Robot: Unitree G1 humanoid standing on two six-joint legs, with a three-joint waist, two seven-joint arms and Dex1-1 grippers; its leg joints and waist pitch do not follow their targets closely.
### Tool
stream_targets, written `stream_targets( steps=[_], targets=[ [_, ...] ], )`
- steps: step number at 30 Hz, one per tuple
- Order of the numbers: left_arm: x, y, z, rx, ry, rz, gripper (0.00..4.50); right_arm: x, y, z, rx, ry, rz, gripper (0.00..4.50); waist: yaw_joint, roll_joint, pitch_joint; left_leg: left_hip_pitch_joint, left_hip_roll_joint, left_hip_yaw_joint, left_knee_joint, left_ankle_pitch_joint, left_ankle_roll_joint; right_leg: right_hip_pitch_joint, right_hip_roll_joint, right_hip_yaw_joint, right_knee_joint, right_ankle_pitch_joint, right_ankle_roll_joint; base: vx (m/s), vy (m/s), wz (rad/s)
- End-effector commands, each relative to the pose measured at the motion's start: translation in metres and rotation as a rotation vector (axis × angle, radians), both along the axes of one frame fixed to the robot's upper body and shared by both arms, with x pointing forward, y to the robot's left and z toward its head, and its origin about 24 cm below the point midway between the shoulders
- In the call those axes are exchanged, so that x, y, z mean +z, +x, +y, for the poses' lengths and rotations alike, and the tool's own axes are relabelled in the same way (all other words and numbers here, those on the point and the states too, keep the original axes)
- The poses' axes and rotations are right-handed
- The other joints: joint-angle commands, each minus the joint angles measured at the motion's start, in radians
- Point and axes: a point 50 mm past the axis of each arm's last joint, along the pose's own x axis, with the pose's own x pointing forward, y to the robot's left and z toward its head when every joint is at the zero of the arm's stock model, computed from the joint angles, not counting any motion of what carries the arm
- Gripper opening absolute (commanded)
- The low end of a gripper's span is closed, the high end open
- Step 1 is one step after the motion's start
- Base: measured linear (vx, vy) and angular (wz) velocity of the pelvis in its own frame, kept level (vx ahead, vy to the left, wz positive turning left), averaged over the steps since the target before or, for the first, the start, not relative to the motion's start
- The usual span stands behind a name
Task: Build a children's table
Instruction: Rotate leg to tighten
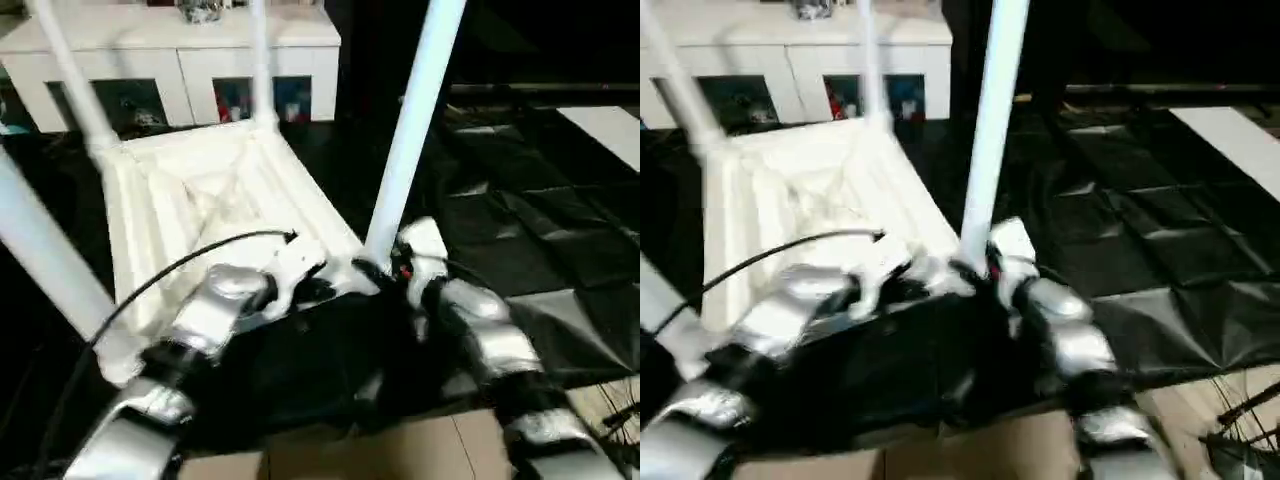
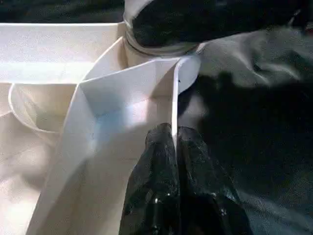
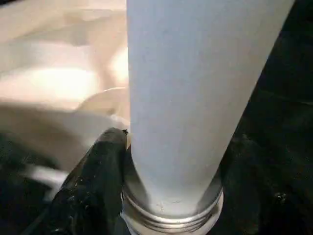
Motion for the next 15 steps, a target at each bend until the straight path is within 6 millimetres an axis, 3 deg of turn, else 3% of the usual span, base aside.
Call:
stream_targets(
  steps=[1,4,9,13,14,15],
  targets=[
    [-0.007,-0.001,-0.019,0.042,-0.023,0.033,0.0,-0.019,0.0,0.006,-0.167,0.012,0.135,2.45,0.0,-0.003,-0.046,0.018,0.034,-0.026,-0.086,-0.4,-0.026,0.018,-0.035,0.016,-0.087,-0.401,-0.163,0.0,0.0,0.0],
    [-0.011,0.003,-0.025,0.106,0.002,0.034,0.0,-0.022,0.002,0.014,-0.267,0.024,0.174,2.45,-0.003,-0.003,-0.049,0.016,0.033,-0.026,-0.086,-0.394,-0.022,0.019,-0.034,0.016,-0.089,-0.377,-0.159,0.0,0.0,0.0],
    [-0.01,0.006,-0.03,0.118,0.001,0.022,0.0,-0.017,0.003,0.03,-0.255,0.024,0.136,2.43,0.001,-0.005,-0.052,0.011,0.033,-0.023,-0.086,-0.364,-0.002,0.025,-0.033,0.016,-0.083,-0.288,-0.17,0.0,0.0,0.0],
    [-0.009,0.007,-0.028,0.102,0.002,0.011,0.0,-0.011,0.003,0.04,-0.185,0.022,0.076,2.43,0.001,-0.006,-0.049,0.01,0.033,-0.022,-0.087,-0.37,0.006,0.024,-0.035,0.016,-0.087,-0.319,-0.168,0.0,0.0,0.0],
    [-0.009,0.005,-0.027,0.065,0.002,0.002,0.0,-0.008,0.004,0.038,-0.192,0.066,0.062,2.98,0.002,-0.006,-0.049,0.011,0.033,-0.024,-0.088,-0.384,0.008,0.024,-0.037,0.016,-0.091,-0.351,-0.156,0.0,0.0,0.0],
    [-0.01,0.004,-0.026,0.056,0.002,0.008,0.0,-0.006,0.004,0.038,-0.184,0.085,0.055,3.12,0.001,-0.005,-0.049,0.01,0.034,-0.024,-0.088,-0.386,0.008,0.023,-0.037,0.017,-0.09,-0.354,-0.153,0.0,0.0,0.0]
  ],
)
